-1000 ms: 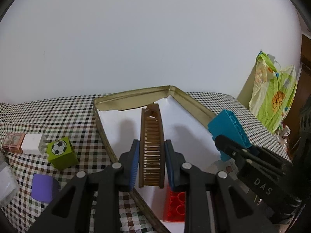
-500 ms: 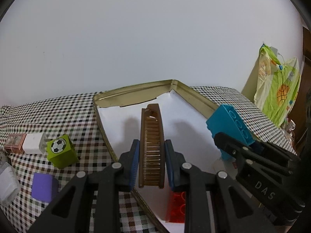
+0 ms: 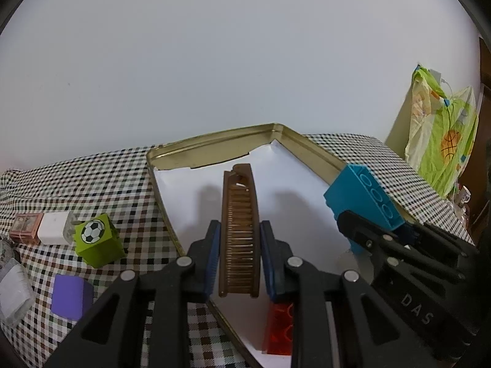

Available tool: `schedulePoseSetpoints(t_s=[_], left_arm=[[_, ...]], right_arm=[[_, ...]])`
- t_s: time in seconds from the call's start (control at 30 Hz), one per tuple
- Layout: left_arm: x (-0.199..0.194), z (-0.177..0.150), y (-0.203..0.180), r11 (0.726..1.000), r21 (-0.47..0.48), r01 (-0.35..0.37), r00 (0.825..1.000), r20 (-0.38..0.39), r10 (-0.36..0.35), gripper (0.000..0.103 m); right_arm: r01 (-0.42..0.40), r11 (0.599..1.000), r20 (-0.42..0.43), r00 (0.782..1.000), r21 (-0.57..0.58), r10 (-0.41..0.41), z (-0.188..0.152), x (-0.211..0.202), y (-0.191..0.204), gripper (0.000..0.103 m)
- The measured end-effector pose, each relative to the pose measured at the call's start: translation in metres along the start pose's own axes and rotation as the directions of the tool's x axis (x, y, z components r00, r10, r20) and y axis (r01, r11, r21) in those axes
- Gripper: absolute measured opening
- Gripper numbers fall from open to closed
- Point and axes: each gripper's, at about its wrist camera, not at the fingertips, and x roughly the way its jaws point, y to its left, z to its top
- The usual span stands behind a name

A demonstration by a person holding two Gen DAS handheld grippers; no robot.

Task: Organize rigid objects
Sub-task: 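Carry the teal brick and brown comb over the tin and release them inside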

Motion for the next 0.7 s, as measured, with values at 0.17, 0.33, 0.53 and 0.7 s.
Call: schedulePoseSetpoints(t_s=[0.17,0.33,0.53,0.7], left_arm=[[0.001,0.000,0.001,1.000,0.010,-0.010,1.000,-0.003,0.010,0.023],[0.003,0.001,-0.001,0.999,0.032,-0.034,0.999,-0.007,0.035,0.023],[0.001,0.001,0.002,1.000,0.022,-0.012,1.000,-0.006,0.013,0.029],[-0.018,0.001,0.006,0.998,0.014,-0.056,0.994,0.094,0.055,0.074]], right_arm=[[-0.003,1.000,-0.001,1.000,0.001,0.003,-0.001,0.001,0.001,0.035],[-0.013,1.000,-0.007,1.000,0.003,0.013,-0.001,0.002,0.001,0.035],[0.010,1.000,0.011,1.000,0.029,-0.010,-0.002,-0.003,-0.002,0.059],[0.027,0.992,0.099,0.994,0.125,-0.039,-0.006,-0.020,-0.018,0.067]])
